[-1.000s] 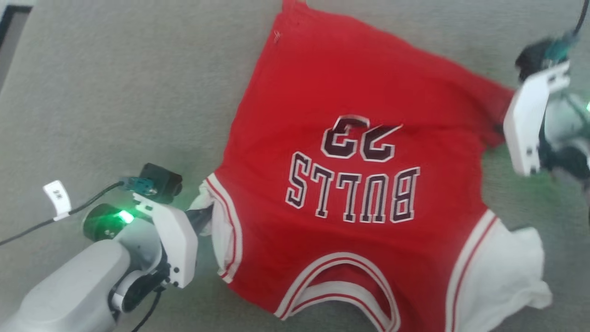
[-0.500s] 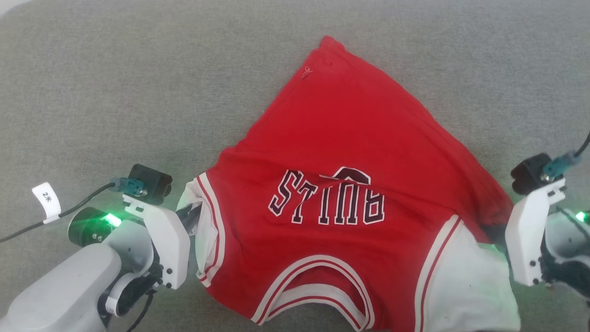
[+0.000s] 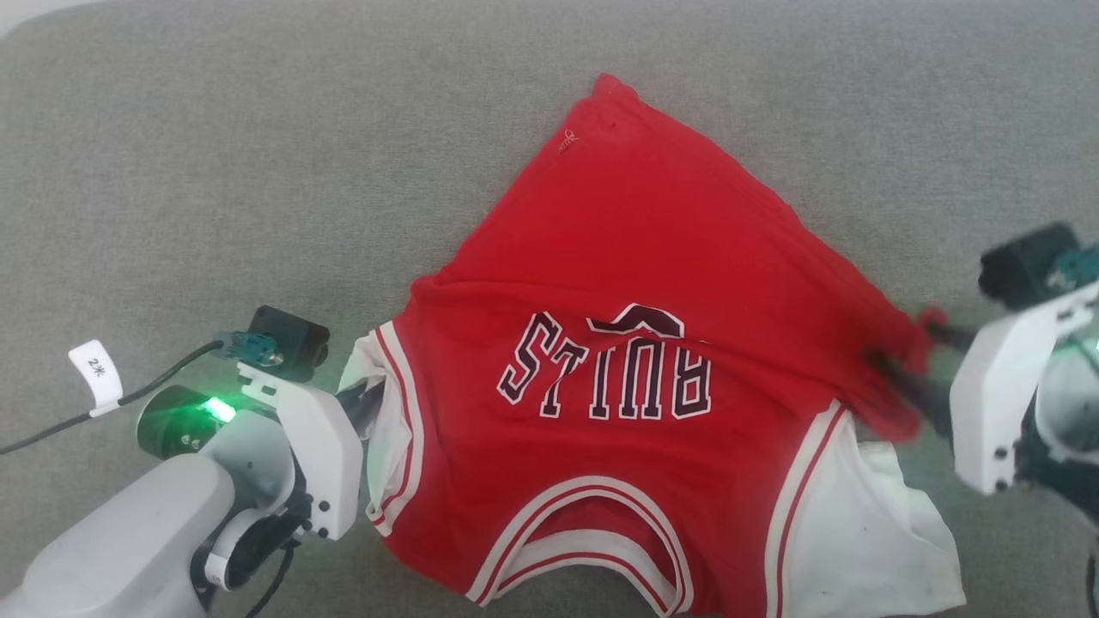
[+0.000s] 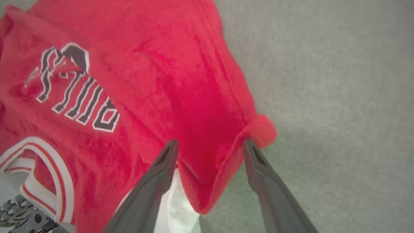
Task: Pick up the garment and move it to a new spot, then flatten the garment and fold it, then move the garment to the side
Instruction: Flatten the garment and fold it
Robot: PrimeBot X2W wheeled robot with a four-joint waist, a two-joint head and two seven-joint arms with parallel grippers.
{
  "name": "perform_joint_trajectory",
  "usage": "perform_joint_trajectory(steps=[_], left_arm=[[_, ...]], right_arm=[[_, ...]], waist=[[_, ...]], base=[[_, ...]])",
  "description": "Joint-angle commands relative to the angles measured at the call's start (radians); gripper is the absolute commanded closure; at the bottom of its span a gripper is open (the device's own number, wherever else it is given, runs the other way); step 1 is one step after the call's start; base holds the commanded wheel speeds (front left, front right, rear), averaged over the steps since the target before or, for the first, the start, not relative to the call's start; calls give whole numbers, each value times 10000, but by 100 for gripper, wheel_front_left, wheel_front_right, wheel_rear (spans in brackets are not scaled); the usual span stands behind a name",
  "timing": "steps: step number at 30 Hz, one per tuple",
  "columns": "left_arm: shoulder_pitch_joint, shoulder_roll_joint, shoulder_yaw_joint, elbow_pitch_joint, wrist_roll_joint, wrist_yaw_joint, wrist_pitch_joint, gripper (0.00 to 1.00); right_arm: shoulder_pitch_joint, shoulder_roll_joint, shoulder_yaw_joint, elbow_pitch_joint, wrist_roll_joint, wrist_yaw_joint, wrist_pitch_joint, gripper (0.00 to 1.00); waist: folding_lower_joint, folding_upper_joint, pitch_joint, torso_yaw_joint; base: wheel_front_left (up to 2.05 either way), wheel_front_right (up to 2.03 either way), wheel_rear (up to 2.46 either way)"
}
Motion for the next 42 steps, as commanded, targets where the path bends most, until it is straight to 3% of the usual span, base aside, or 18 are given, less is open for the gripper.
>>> perform_joint_trajectory(steps=[1,5,9,17,24,29,36,37,38,42], left_arm=[[28,-32,-20,-28,85,27,-34,100],[-110,-187,-119,-76,186,-32,0,100],[-275,-402,-205,-57,209,-102,6,100],[-695,-961,-420,184,284,-480,-46,100],[-1151,-1642,-684,707,418,-924,-140,100],[-1449,-2170,-869,1245,479,-1318,-246,100],[-1763,-2915,-1159,2207,559,-1829,-472,100],[-1794,-2982,-1192,2350,545,-1876,-483,100],[-1849,-3052,-1208,2502,520,-1934,-507,100],[-2099,-3033,-1069,3077,345,-2066,-553,100]], right_arm=[[-185,74,-26,-81,-37,3,58,0],[-1264,93,242,22,-261,1,-90,0],[-2667,171,907,1024,-368,3,-758,0],[-5682,351,2719,4726,-540,3,-2448,0],[-7784,490,4289,8242,-393,1,-3239,0],[-8760,665,4982,10309,-2,1,-3180,0],[-8976,581,6246,12193,419,0,-2344,0],[-8888,574,6371,12371,542,3,-2170,75],[-8824,569,6539,12477,645,3,-2024,100],[-9015,461,6768,12479,1087,0,-2292,100]], waist=[[0,0,-5,35],[0,0,15,270],[0,0,79,591],[0,0,379,1503],[0,0,762,2474],[0,0,1001,3089],[0,0,1188,3678],[0,0,1184,3701],[0,0,1188,3712],[0,0,1098,3506]], base=[[0,0,0],[0,0,0],[0,0,0],[0,0,0],[0,0,0],[0,0,0],[0,0,0],[0,0,0],[0,0,0],[0,0,0]])
